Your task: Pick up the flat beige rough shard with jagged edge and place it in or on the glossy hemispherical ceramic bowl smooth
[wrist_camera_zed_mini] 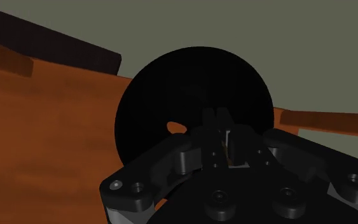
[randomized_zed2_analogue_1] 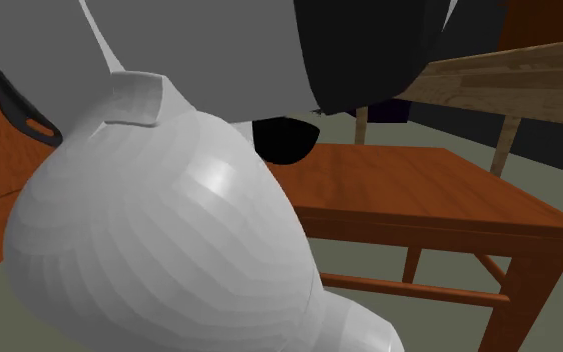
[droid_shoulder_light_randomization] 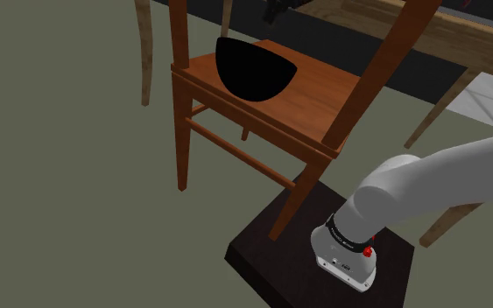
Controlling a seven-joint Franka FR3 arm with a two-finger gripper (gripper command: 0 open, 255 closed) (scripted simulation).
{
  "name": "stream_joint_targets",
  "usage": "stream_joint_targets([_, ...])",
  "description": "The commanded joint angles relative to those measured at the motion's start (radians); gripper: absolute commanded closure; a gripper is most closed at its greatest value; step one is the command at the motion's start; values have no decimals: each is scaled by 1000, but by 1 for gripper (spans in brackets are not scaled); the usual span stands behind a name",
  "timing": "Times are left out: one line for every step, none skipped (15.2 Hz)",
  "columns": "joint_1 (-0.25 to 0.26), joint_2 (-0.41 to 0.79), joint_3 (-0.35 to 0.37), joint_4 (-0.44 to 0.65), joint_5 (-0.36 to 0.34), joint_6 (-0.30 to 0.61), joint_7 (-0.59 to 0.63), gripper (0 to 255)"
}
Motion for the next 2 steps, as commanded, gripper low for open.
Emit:
stream_joint_targets([-9,-26,86,-73,-157,25,-17,255])
stream_joint_targets([-18,-34,92,-92,-152,36,-24,255])
